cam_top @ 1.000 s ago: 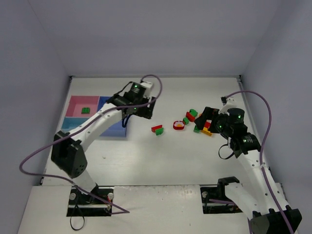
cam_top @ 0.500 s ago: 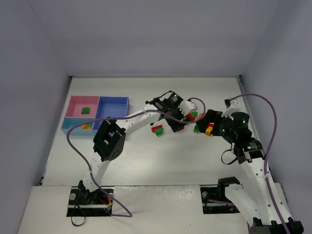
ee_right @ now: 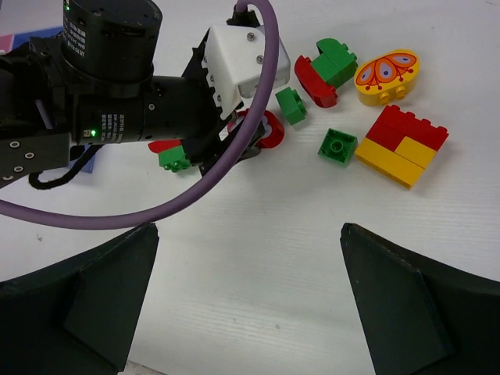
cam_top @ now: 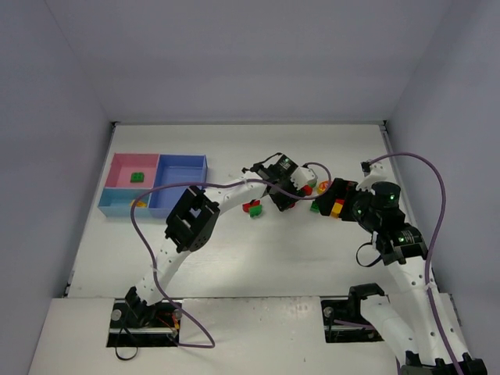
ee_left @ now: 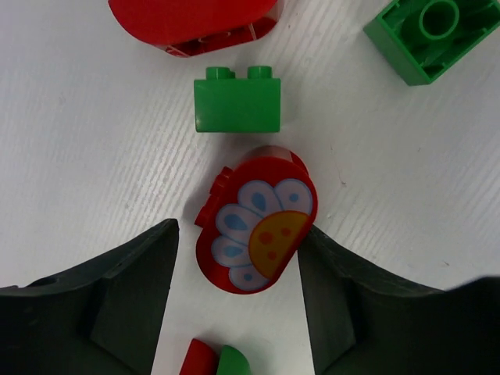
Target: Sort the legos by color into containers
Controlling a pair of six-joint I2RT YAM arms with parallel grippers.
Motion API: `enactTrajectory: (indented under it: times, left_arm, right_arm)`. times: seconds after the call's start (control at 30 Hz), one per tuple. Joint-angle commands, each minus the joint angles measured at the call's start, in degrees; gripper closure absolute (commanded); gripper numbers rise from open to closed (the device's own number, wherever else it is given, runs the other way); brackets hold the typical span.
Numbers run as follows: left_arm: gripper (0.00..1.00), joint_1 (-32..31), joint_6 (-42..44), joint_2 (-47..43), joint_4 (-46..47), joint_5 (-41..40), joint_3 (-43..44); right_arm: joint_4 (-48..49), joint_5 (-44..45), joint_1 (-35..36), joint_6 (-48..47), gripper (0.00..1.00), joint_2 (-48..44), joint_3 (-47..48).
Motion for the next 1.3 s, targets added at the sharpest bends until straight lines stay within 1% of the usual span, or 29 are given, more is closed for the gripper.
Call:
enactTrajectory:
  times: [0.0, 0.07, 0.1, 0.2, 0.23, 0.3, 0.33, 0.37, 0.4, 0.47, 0.5, 0.53, 0.6, 0.63, 0.7, 0.73, 0.8, 0.83, 0.93, 0.97, 1.03, 1.17, 1.2, 1.23, 1.27]
  left_arm:
    - [0.45, 0.1, 0.0, -2.3, 5.1, -1.3, 2.5]
    - [0.47, 0.3, -0.3, -2.6, 5.8, -0.6, 1.6]
    - [0.54, 0.5, -1.1, -3.0, 7.0, -0.2, 1.0]
    - [0.71, 1.3, -2.9, -5.2, 10.1, 0.5, -2.9]
    - [0.79, 1.6, -3.5, -6.8, 10.7, 0.4, -3.8]
    - [0.81, 2.7, -5.0, -8.7, 12.0, -0.1, -7.0]
    - [0.86, 3.1, -5.7, -11.2, 12.3, -0.6, -8.2]
    - [0.86, 3.7, -6.5, -12.5, 12.6, -1.0, -9.4]
    - [0.86, 4.8, -8.6, -14.1, 13.3, -2.4, -11.9]
    - [0.86, 6.4, -10.7, -18.7, 13.4, -3.4, -14.1]
    - [0.86, 8.0, -13.8, -20.3, 13.4, -5.7, -16.2]
    - [0.86, 8.8, -15.1, -23.5, 12.9, -7.6, -17.0]
    - [0.86, 11.0, -18.0, -26.4, 10.5, -11.7, -19.0]
    - [0.86, 11.8, -19.0, -29.0, 9.4, -16.6, -19.7]
    - [0.86, 13.7, -21.6, -31.2, 6.4, -20.4, -21.1]
    - [0.86, 16.1, -22.5, -33.2, 5.6, -22.6, -22.9]
    - [0.86, 19.1, -24.7, -34.7, 4.2, -23.8, -24.7]
    - [0.86, 22.3, -25.3, -35.5, 3.8, -23.9, -25.8]
    - [0.86, 27.8, -27.9, -35.5, 1.2, -23.9, -26.1]
    - [0.85, 28.8, -28.6, -35.3, 0.4, -24.2, -26.2]
    - [0.82, 31.1, -29.2, -34.5, -1.1, -24.4, -25.9]
    - [0.72, 33.0, -31.0, -33.1, -3.1, -24.3, -26.2]
    - [0.67, 33.3, -31.2, -32.7, -3.3, -24.3, -26.3]
    - [0.56, 33.5, -31.4, -32.5, -3.5, -24.2, -26.5]
    - [0.53, 33.6, -31.3, -32.0, -3.6, -23.5, -26.8]
  right_arm:
    - [2.1, -0.4, 0.3, 0.5, 0.0, -0.8, 2.8]
    - [2.1, -0.3, 0.3, 0.5, 0.0, -0.9, 2.8]
    - [2.0, -0.2, 0.3, 0.4, 0.0, -1.0, 2.7]
    - [1.9, 0.1, 0.3, 0.4, 0.0, -1.4, 2.8]
    - [1.8, 0.1, 0.3, 0.3, 0.0, -1.4, 2.8]
    - [1.8, 0.1, 0.3, 0.4, 0.0, -1.5, 2.8]
    - [1.8, 0.0, 0.3, 0.3, 0.0, -1.5, 2.8]
    - [1.8, 0.1, 0.3, 0.4, 0.0, -1.4, 3.0]
    - [1.8, 0.0, 0.3, 0.3, 0.0, -1.4, 3.1]
    - [1.9, 0.0, 0.3, 0.3, 0.0, -1.3, 3.3]
    - [1.8, 0.0, 0.3, 0.3, 0.0, -1.2, 3.3]
    - [1.9, 0.0, 0.3, 0.2, 0.0, -1.1, 3.3]
    - [1.8, 0.1, 0.3, -0.1, 0.0, -1.0, 3.2]
    - [1.8, 0.1, 0.3, -0.2, 0.0, -0.9, 3.2]
    - [1.8, 0.3, 0.3, -0.2, 0.0, -0.7, 3.0]
    - [1.9, 0.3, 0.3, -0.1, 0.0, -0.6, 2.9]
    - [1.9, 0.3, 0.3, -0.3, 0.0, -0.2, 2.8]
    - [2.0, 0.3, 0.3, -0.3, 0.0, 0.0, 2.8]
    - [2.0, 0.4, 0.3, -0.6, 0.0, 0.9, 2.8]
    - [2.0, 0.4, 0.3, -0.7, 0.0, 1.1, 2.9]
    - [2.1, 0.5, 0.3, -0.7, 0.0, 1.4, 3.0]
    - [2.1, 0.8, 0.3, -0.7, 0.0, 1.5, 2.8]
    - [2.1, 1.0, 0.3, -0.7, 0.0, 1.4, 2.8]
    - [2.1, 1.0, 0.3, -0.7, 0.0, 1.4, 2.6]
    - [2.1, 1.1, 0.3, -0.6, 0.0, 1.4, 2.6]
